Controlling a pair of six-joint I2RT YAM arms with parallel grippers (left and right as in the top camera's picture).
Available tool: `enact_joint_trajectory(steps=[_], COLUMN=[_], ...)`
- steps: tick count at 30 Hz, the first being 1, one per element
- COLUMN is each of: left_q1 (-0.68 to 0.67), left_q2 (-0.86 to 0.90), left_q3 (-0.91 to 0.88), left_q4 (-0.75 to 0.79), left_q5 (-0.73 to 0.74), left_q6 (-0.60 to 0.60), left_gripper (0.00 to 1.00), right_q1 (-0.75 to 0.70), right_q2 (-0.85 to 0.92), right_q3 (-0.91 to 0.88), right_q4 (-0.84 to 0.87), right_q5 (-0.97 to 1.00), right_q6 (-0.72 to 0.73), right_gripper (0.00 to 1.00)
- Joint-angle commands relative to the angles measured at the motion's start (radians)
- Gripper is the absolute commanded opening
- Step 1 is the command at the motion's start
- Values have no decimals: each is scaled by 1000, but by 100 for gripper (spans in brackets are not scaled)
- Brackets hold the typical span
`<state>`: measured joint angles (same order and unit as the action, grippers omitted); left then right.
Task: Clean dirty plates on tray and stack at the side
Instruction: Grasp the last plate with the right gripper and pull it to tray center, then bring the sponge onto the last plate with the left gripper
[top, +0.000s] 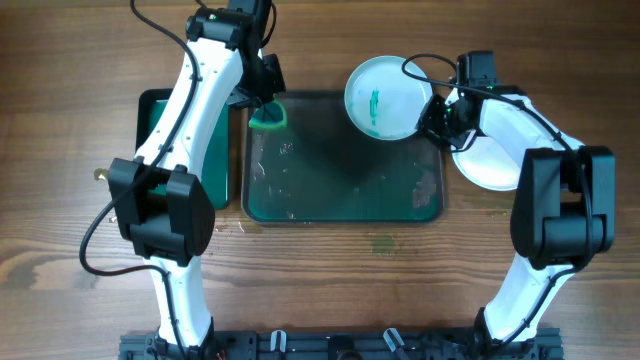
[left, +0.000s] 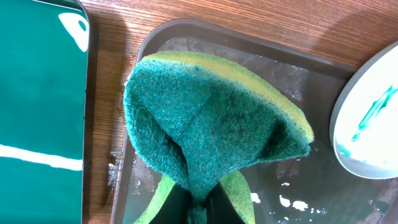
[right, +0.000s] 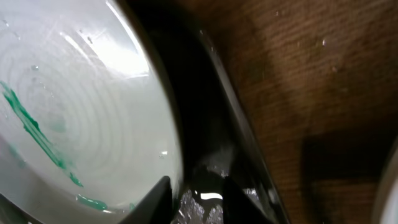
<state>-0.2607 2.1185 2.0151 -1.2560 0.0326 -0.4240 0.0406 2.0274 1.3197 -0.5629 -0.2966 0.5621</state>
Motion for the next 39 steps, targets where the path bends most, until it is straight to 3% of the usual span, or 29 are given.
enact_joint_trajectory(steps=[1, 6, 11, 13, 18, 22, 25, 29, 31, 33, 35, 39], left_q1=[-1, -1, -1, -1, -1, -1, -1, -1, -1, -2, -10, -43], left_q2=[1, 1, 1, 1, 1, 1, 1, 1, 1, 2, 3, 6], left_q3=[18, 18, 18, 18, 18, 18, 18, 18, 18, 18, 18, 18], left_q4=[9, 10, 10, 10, 10, 10, 10, 11, 11, 10, 11, 11], left_q5=[16, 16, 16, 16, 16, 16, 16, 16, 16, 16, 16, 16], left_q6=[16, 16, 16, 16, 16, 16, 16, 16, 16, 16, 16, 16], left_gripper=[4, 4, 4, 4, 4, 4, 4, 4, 4, 4, 4, 4], right_q1=[16, 42, 63, 63, 63, 63, 63, 63, 63, 63, 69, 136], right_q2=[11, 11, 10, 10, 10, 11, 11, 11, 11, 11, 11, 11], right_q3=[15, 15, 15, 15, 15, 15, 15, 13, 14, 14, 14, 13], right_q4=[-44, -181, -338, -369, -246, -119, -78, -90, -107, -121, -120, -105], right_q5=[-45, -94, -184, -183, -58, 2, 2, 0, -56, -164, -253, -205], right_q6=[-84, -193, -345, -383, -431, -481, -511, -509, -506, -478, -346, -241], right_gripper=[15, 6, 7, 13, 45, 47, 38, 13, 6, 4, 4, 4])
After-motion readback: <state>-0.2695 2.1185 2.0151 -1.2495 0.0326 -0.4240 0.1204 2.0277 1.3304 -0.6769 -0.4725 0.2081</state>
